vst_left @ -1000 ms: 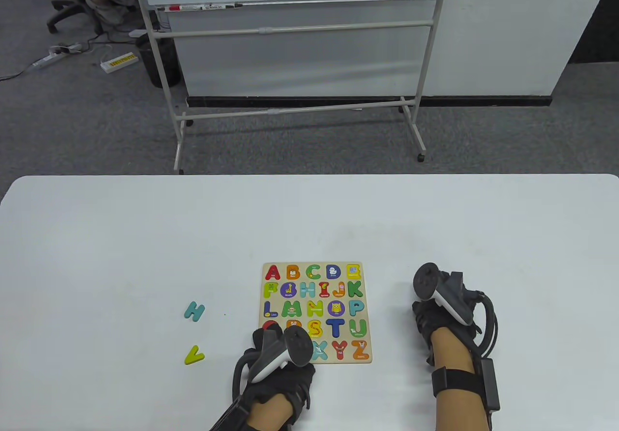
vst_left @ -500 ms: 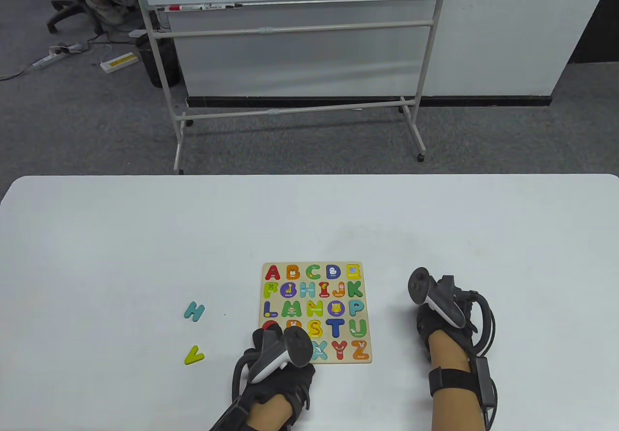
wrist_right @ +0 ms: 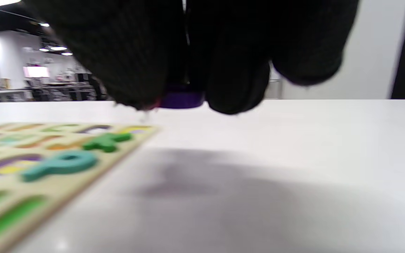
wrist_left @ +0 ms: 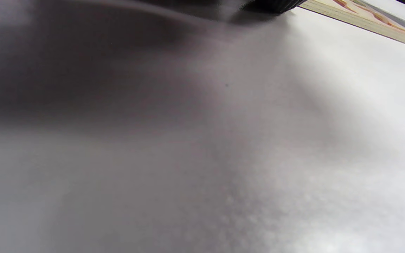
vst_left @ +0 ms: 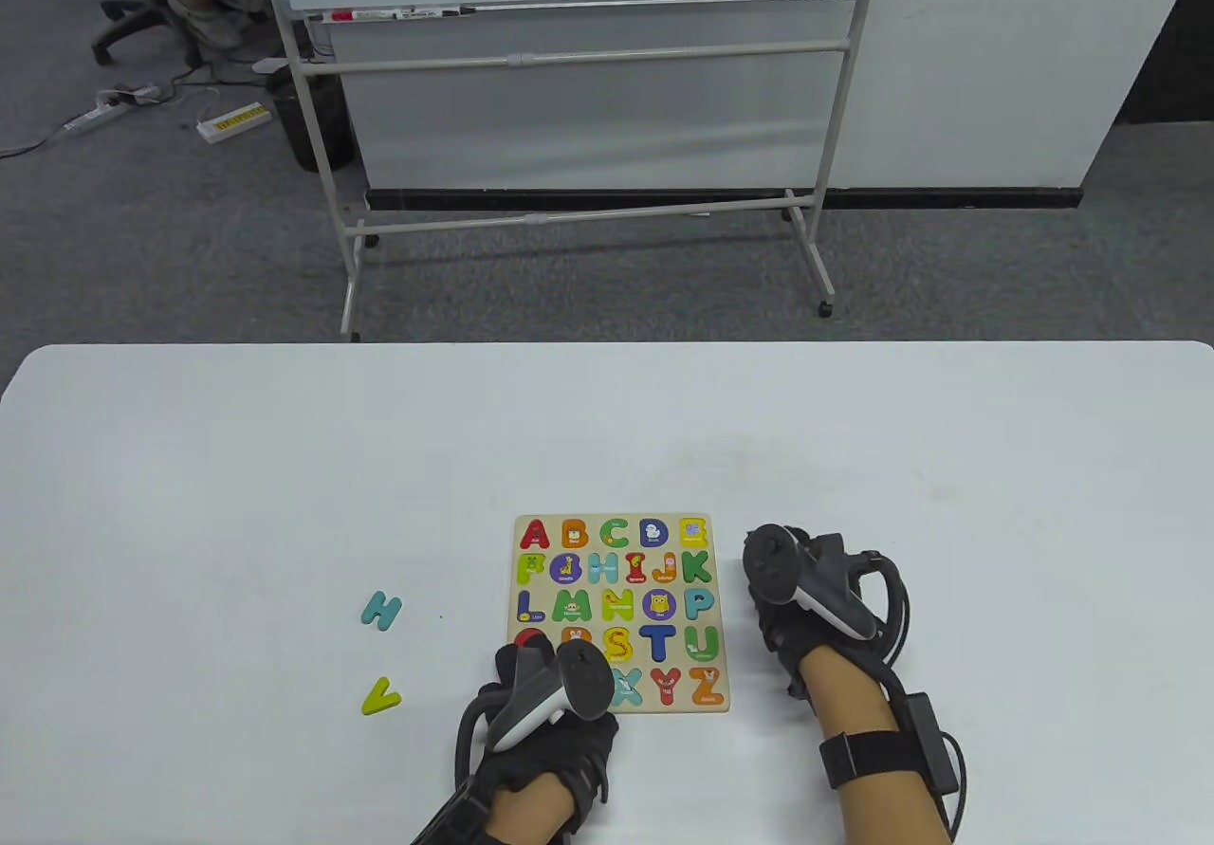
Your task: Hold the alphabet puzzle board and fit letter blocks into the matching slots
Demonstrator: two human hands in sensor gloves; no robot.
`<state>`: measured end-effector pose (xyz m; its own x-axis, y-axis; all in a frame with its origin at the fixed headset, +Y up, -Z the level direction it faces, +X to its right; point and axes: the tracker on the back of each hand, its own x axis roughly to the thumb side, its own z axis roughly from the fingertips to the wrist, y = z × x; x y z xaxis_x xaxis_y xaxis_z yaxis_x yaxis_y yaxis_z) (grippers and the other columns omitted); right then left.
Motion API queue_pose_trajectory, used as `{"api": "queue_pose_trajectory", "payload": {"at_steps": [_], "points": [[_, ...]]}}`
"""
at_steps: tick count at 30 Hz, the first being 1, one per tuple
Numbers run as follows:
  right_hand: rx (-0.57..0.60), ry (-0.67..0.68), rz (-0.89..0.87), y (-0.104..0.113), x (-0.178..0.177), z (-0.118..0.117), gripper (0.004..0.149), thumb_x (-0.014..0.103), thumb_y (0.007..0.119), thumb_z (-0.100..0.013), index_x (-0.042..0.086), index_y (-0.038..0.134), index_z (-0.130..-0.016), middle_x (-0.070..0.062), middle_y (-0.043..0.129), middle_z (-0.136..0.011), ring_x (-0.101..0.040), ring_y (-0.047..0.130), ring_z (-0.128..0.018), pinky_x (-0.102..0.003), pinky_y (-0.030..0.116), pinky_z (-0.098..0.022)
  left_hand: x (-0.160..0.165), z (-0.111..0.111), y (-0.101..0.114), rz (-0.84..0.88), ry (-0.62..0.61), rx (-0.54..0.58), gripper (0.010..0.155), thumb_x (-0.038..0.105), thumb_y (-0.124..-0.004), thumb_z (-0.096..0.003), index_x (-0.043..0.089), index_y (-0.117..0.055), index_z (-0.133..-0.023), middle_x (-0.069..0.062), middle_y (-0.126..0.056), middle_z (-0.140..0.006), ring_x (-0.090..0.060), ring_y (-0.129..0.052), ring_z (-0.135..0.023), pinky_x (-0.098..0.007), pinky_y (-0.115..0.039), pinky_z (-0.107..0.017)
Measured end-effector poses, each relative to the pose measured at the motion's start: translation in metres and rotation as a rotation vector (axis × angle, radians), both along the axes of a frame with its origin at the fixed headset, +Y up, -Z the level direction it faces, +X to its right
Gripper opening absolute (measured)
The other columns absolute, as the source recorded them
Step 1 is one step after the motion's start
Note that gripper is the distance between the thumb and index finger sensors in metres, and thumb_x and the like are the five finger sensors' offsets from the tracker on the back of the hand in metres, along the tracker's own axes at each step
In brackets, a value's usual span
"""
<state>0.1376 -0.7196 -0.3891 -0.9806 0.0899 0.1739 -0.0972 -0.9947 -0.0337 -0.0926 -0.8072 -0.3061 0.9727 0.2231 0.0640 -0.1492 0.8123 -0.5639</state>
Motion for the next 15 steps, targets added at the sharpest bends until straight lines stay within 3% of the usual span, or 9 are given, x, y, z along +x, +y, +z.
{"api": "queue_pose_trajectory", "payload": {"at_steps": [5, 7, 15], "points": [[0.019, 0.152, 0.022, 0.0, -0.038, 0.007, 0.058, 0.032, 0.095, -0.039, 0.02, 0.085, -0.095, -0.013, 0.091, -0.094, -0.029, 0.104, -0.066, -0.05, 0.082, -0.05, 0.0, 0.0, 0.0, -0.001, -0.002, -0.002, 0.082, 0.048, -0.051, -0.0554, 0.007, 0.001, -0.104, -0.031, 0.011, -0.103, -0.061, 0.008, -0.091, -0.072, -0.016, -0.062], [-0.008, 0.197, 0.037, -0.003, -0.05, 0.007, 0.057, 0.032, 0.095, -0.04, 0.022, 0.085, -0.095, -0.011, 0.091, -0.095, -0.03, 0.102, -0.07, -0.054, 0.078, -0.055, 0.0, 0.0, 0.0, 0.0, -0.001, -0.001, 0.082, 0.048, -0.051, -0.0555, 0.007, 0.001, -0.104, -0.031, 0.011, -0.103, -0.061, 0.008, -0.091, -0.072, -0.016, -0.062], [-0.043, 0.227, 0.055, -0.023, -0.07, -0.004, 0.057, 0.032, 0.096, -0.039, 0.023, 0.087, -0.094, -0.009, 0.093, -0.095, -0.028, 0.1, -0.07, -0.057, 0.072, -0.061, 0.0, 0.0, 0.0, 0.003, 0.0, -0.002, 0.082, 0.047, -0.051, -0.0554, 0.007, 0.001, -0.104, -0.031, 0.011, -0.103, -0.061, 0.008, -0.091, -0.072, -0.015, -0.062]]}}
